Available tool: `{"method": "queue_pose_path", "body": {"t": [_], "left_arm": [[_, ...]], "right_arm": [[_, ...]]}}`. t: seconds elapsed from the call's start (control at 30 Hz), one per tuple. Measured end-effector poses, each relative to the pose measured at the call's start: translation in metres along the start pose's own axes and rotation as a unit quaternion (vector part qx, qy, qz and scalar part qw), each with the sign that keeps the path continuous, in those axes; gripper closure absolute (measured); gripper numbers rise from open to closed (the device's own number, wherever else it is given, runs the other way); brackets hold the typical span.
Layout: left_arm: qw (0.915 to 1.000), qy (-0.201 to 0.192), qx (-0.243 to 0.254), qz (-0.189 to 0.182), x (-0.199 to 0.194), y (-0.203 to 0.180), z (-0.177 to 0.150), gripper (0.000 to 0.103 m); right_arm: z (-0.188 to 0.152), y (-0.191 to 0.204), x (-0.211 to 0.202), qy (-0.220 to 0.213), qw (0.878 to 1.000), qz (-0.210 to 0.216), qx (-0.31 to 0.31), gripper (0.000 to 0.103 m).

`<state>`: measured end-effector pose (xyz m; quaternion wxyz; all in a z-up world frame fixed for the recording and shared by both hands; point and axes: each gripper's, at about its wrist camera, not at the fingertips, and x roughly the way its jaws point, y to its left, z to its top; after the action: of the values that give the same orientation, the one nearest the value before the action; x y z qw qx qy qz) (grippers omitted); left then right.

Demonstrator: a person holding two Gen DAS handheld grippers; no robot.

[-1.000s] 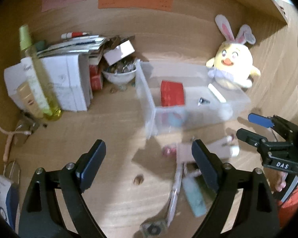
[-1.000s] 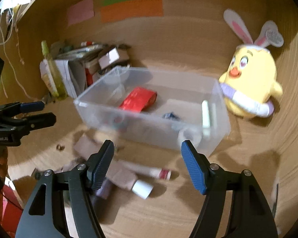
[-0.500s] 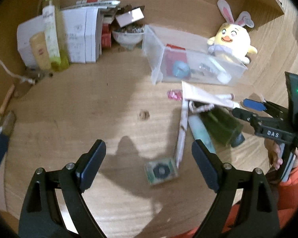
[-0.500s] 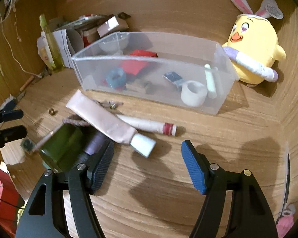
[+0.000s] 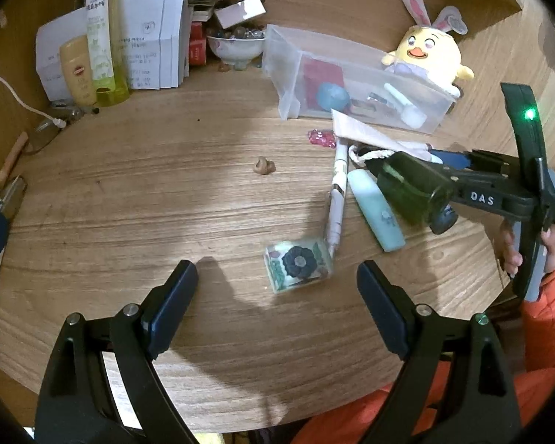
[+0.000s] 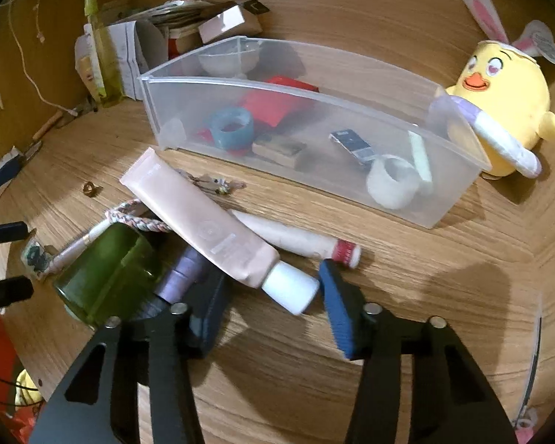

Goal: Organize objects
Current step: 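Move the left gripper to the small green box while the right approaches the pink tube, then grasp the small clear dotted box with the left gripper while the right grasps the white tube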

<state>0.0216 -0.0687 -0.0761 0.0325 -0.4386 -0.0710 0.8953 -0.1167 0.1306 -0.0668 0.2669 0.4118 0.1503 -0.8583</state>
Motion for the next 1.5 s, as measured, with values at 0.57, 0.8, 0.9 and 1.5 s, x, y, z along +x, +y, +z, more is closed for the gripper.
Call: {"method": "queue_pose_path", "body": {"t": [0.57,0.8,0.9,1.5], "left_arm": [[0.9997,-0.025,0.002,0.004,0.002,-0.003,0.001,0.066],[0.9993,-0.033,-0.017,0.009,-0.002,0.005,0.004,0.069],[0.9989,-0.041,-0.022,0.009,-0.007,0.008,0.009,0.069],[0.9952,-0.095,-0.020,-0.010,-0.021,-0.004,0.052,0.070]], "right_arm": [[-0.004,0.008,-0.022,-0.038,0.999,0.003,-0.005,0.078],[-0.001,0.013,-0.039,-0.060,0.998,0.009,-0.011,0.082],[-0.001,0.013,-0.048,-0.071,0.997,0.008,-0.009,0.082],[0.005,0.004,-0.098,-0.141,0.990,0.010,0.006,0.084]]}}
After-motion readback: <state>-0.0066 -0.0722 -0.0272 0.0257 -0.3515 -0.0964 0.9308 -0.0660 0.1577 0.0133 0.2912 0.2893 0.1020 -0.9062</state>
